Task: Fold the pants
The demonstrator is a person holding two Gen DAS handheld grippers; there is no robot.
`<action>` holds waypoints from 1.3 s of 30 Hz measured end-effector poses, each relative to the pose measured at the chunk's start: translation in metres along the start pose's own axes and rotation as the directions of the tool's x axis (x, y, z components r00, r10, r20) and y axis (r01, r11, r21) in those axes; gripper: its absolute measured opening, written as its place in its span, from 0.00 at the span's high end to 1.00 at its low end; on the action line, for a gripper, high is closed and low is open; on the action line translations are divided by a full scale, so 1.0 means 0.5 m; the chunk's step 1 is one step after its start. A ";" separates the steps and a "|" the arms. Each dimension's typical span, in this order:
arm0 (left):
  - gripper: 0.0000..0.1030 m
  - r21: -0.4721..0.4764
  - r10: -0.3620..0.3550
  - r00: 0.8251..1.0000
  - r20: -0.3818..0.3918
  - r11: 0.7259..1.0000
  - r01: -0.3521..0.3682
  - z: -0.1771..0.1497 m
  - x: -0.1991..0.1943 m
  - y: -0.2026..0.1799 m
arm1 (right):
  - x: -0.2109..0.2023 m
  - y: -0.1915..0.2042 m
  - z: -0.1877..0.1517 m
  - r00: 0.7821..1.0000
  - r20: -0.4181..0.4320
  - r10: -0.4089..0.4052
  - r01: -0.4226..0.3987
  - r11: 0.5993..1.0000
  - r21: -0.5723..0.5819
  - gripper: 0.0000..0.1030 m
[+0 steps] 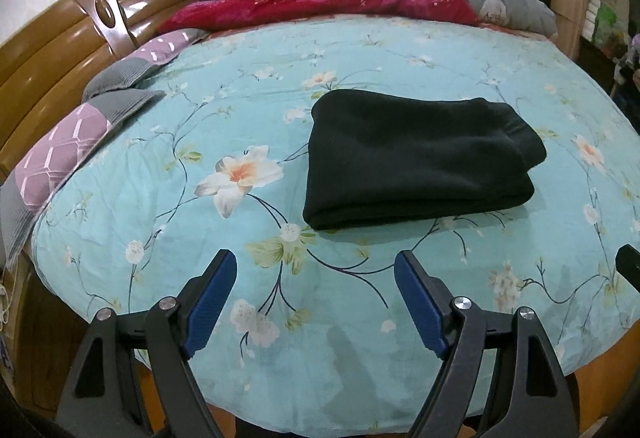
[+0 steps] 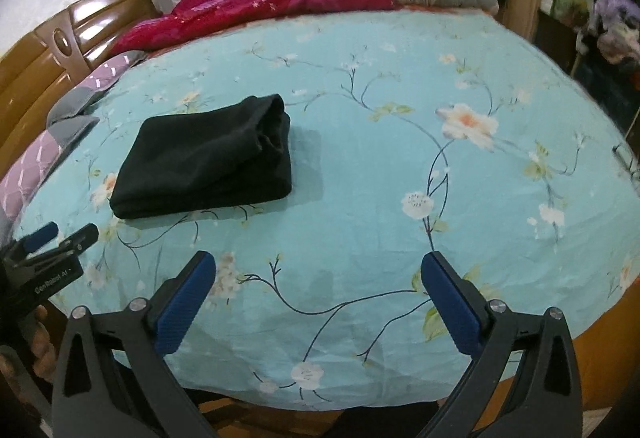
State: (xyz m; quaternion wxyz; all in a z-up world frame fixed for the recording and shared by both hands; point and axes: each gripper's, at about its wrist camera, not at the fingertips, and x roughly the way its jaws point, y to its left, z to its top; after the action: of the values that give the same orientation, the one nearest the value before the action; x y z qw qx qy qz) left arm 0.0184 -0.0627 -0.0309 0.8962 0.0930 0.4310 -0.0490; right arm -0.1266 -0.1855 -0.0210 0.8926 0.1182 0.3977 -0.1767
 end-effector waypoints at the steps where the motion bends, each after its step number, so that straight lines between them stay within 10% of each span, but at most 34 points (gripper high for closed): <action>1: 0.21 0.002 -0.003 1.000 -0.001 1.000 0.003 -0.002 -0.003 -0.002 | -0.002 0.004 -0.002 1.000 0.008 -0.006 0.006 1.000 -0.013 0.00; 39: 0.21 0.026 -0.070 0.996 -0.051 0.997 0.071 -0.020 0.020 -0.030 | 0.013 -0.013 -0.003 0.997 0.021 -0.074 0.075 0.996 -0.043 0.00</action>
State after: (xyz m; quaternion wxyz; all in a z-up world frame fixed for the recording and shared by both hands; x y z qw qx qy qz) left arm 0.0146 -0.0753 -0.0466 0.8814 0.0916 0.4556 -0.0843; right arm -0.1262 -0.1923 -0.0276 0.8915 0.0820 0.3969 -0.2024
